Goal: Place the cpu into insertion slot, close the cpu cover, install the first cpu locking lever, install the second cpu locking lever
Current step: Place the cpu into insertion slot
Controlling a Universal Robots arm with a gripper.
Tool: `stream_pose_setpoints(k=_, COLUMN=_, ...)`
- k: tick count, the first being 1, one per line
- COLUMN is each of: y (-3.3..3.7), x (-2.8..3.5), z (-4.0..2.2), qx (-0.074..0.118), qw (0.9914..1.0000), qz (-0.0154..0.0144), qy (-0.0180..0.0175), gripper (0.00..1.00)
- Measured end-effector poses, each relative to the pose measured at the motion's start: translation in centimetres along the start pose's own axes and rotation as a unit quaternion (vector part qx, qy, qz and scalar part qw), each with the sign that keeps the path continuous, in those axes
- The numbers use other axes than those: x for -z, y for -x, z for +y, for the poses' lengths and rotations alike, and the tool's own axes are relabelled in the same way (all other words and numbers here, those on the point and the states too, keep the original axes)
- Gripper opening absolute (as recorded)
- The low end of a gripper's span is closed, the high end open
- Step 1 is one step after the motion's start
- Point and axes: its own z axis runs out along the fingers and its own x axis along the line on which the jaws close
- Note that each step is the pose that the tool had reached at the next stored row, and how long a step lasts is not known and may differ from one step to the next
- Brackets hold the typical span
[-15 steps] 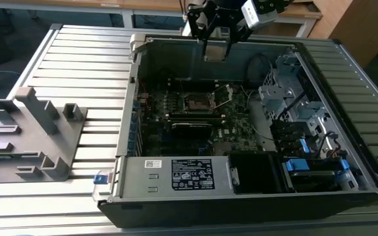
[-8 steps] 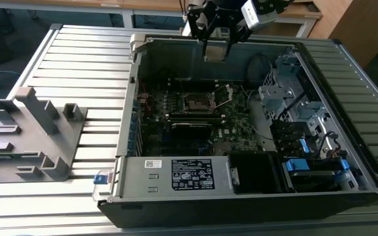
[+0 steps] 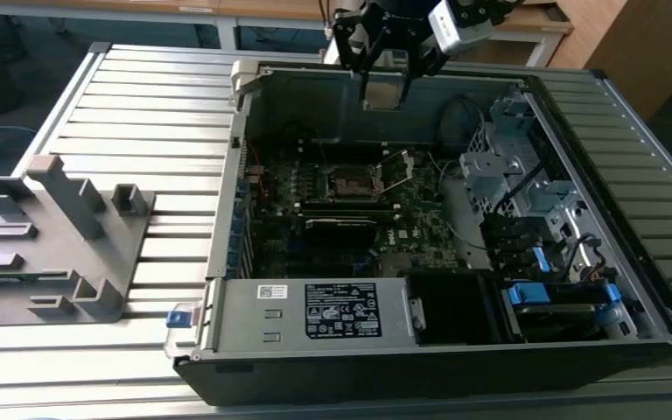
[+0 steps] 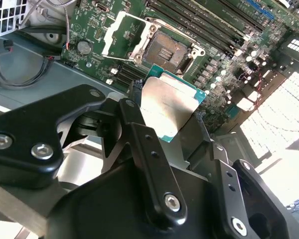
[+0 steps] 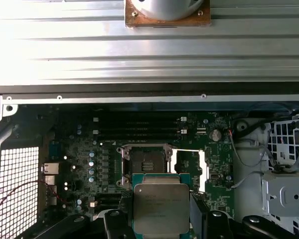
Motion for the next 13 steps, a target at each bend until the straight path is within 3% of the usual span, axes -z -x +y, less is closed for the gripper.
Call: stream_pose_setpoints(k=13, y=0.01, x=-0.26, z=-0.02, qx=0.000, qw=1.00000, qz=0.0000, qy=-0.0001, gripper=0.54)
